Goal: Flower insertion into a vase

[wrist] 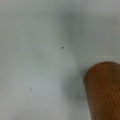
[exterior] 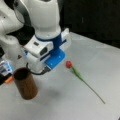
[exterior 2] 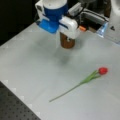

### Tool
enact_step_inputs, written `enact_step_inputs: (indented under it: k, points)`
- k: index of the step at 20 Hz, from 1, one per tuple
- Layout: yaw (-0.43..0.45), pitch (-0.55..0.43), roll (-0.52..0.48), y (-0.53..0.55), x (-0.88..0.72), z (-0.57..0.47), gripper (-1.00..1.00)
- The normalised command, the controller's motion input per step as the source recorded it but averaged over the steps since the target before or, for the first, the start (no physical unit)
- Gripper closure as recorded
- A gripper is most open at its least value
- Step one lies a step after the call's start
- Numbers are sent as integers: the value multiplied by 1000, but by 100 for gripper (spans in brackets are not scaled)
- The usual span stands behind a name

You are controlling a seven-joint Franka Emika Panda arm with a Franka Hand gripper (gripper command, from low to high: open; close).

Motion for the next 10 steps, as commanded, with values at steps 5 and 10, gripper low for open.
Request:
enact_step_inputs:
  k: [5, 10]
  points:
    - [-179, -228, 30, 445, 83, -164, -100]
    - [-168, -154, 72, 373, 120, -108, -100]
